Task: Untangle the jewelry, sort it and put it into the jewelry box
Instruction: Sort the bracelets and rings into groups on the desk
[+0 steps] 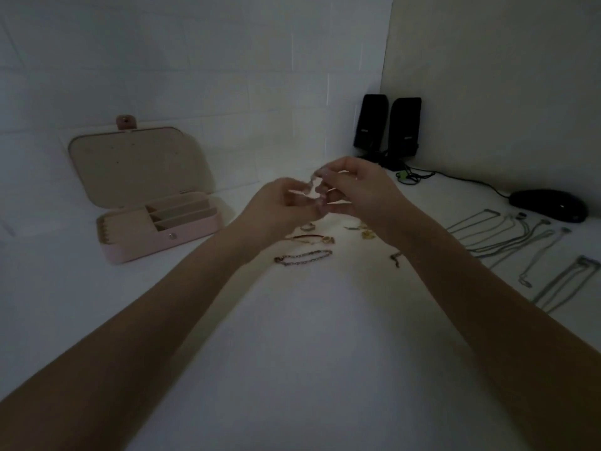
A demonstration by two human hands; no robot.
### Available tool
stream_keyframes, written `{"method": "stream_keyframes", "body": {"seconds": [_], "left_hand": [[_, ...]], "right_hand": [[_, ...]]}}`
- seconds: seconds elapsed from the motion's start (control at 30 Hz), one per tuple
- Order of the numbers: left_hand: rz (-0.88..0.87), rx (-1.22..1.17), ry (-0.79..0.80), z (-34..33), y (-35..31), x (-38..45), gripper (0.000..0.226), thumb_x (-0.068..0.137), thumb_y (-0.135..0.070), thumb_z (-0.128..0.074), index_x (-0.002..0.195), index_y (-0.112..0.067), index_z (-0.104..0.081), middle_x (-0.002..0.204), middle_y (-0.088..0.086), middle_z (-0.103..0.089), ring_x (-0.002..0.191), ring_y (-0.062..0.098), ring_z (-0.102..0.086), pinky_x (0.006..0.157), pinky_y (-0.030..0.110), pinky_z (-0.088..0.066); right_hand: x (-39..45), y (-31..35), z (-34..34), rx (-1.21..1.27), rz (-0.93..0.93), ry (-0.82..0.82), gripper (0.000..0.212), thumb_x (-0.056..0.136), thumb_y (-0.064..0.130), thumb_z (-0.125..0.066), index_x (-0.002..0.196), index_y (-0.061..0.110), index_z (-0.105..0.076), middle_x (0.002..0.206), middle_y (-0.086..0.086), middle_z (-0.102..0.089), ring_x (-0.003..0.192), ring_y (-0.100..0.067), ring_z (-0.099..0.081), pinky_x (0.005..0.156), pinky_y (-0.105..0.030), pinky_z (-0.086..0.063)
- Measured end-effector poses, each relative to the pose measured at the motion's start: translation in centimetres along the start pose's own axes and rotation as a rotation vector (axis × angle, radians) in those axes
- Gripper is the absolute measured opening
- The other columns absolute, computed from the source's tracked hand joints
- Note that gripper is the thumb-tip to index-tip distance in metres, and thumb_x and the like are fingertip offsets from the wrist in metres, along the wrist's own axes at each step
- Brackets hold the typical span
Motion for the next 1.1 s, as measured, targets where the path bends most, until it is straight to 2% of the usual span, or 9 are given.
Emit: {"method": "stream_keyframes", "body": {"seconds": [0.1, 0.23, 0.37, 0.47, 0.6, 0.77, 0.87, 0.97, 1.1], "left_hand": [[0.128, -0.247, 0.057, 0.0, 0.4, -0.4, 0.003, 0.082, -0.008, -0.069, 0.084, -0.006, -0.068, 0.081, 0.009, -0.071, 0.074, 0.014, -0.069, 0.072, 0.024, -0.056], [0.237, -0.361, 0.079, 1.0, 0.4, -0.4, 0.008, 0.082, -0.010, -0.068, 0.077, -0.004, -0.070, 0.076, 0.010, -0.072, 0.068, 0.013, -0.070, 0.063, 0.022, -0.058], [0.403, -0.219, 0.227, 1.1, 0.3, -1.2, 0.007, 0.085, -0.006, -0.064, 0.085, 0.001, -0.066, 0.074, 0.011, -0.072, 0.064, 0.014, -0.071, 0.059, 0.024, -0.058], [0.472, 0.096, 0.399, 0.1, 0.3, -2.4, 0.002, 0.085, -0.002, -0.064, 0.084, -0.003, -0.064, 0.073, 0.011, -0.073, 0.065, 0.016, -0.071, 0.061, 0.025, -0.059], [0.441, 0.413, 0.503, -1.8, 0.0, -3.3, 0.013, 0.084, -0.020, -0.068, 0.088, -0.010, -0.061, 0.070, 0.001, -0.072, 0.058, 0.009, -0.068, 0.051, 0.018, -0.052], [0.341, 0.704, 0.427, -1.0, 0.0, -2.9, 0.031, 0.081, -0.042, -0.069, 0.083, -0.012, -0.064, 0.063, -0.003, -0.069, 0.043, 0.004, -0.059, 0.041, 0.013, -0.040], [0.294, 0.785, 0.283, -0.2, 0.0, -2.5, 0.044, 0.085, -0.047, -0.062, 0.083, -0.003, -0.062, 0.065, 0.005, -0.070, 0.046, 0.012, -0.063, 0.041, 0.018, -0.048], [0.079, 0.954, -0.001, 0.8, -0.6, -1.4, 0.039, 0.090, -0.044, -0.056, 0.086, -0.006, -0.061, 0.078, 0.008, -0.070, 0.071, 0.024, -0.068, 0.065, 0.031, -0.055], [-0.056, 0.934, -0.151, 1.6, -0.2, -0.2, 0.024, 0.096, -0.026, -0.046, 0.095, -0.009, -0.063, 0.094, 0.006, -0.064, 0.086, 0.024, -0.060, 0.070, 0.029, -0.042]], "right_hand": [[-0.3, -0.2, -0.2, 0.066, -0.097, 0.019, 0.004, 0.092, 0.010, -0.059, 0.090, 0.007, -0.060, 0.069, -0.007, -0.060, 0.058, -0.012, -0.061, 0.062, -0.023, -0.056], [-0.2, -1.5, 1.3, -0.215, -0.201, 0.057, 0.008, 0.088, 0.010, -0.065, 0.090, 0.003, -0.063, 0.069, -0.008, -0.063, 0.052, -0.009, -0.060, 0.053, -0.018, -0.053], [-0.8, -1.6, 1.3, -0.571, -0.287, 0.344, 0.004, 0.085, 0.012, -0.067, 0.087, 0.009, -0.065, 0.075, -0.004, -0.071, 0.057, -0.009, -0.060, 0.052, -0.020, -0.048], [-2.0, -2.0, 0.9, -0.781, -0.422, 0.571, 0.004, 0.085, 0.014, -0.068, 0.086, 0.012, -0.065, 0.080, -0.003, -0.074, 0.058, -0.009, -0.061, 0.052, -0.019, -0.045], [-2.4, -2.7, 0.4, -0.884, -0.491, 0.585, 0.010, 0.081, 0.019, -0.072, 0.083, 0.011, -0.067, 0.073, -0.004, -0.072, 0.053, -0.009, -0.056, 0.046, -0.017, -0.039], [-2.0, -2.2, 1.9, -0.982, -0.459, 0.484, 0.024, 0.081, 0.030, -0.072, 0.093, 0.009, -0.069, 0.055, 0.004, -0.059, 0.048, -0.010, -0.043, 0.044, -0.017, -0.035], [-0.5, -1.3, 4.6, -0.828, -0.287, 0.153, 0.014, 0.089, 0.020, -0.064, 0.097, 0.009, -0.069, 0.075, -0.004, -0.067, 0.058, -0.011, -0.057, 0.047, -0.017, -0.047], [0.8, -1.3, 6.9, -1.005, -0.107, -0.135, 0.021, 0.094, 0.008, -0.053, 0.110, 0.006, -0.067, 0.110, -0.013, -0.067, 0.095, -0.024, -0.063, 0.079, -0.025, -0.049], [0.9, -3.5, 4.9, -1.158, -0.163, 0.146, 0.038, 0.096, 0.000, -0.040, 0.130, 0.007, -0.054, 0.140, -0.011, -0.048, 0.126, -0.024, -0.047, 0.101, -0.026, -0.034]]}}
Point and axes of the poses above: each hand's wrist, its own x-axis towards the middle knuckle, its own z-axis out of the back of the hand, y = z × x, the point moved 5 cm from there along x, towards the middle knuckle
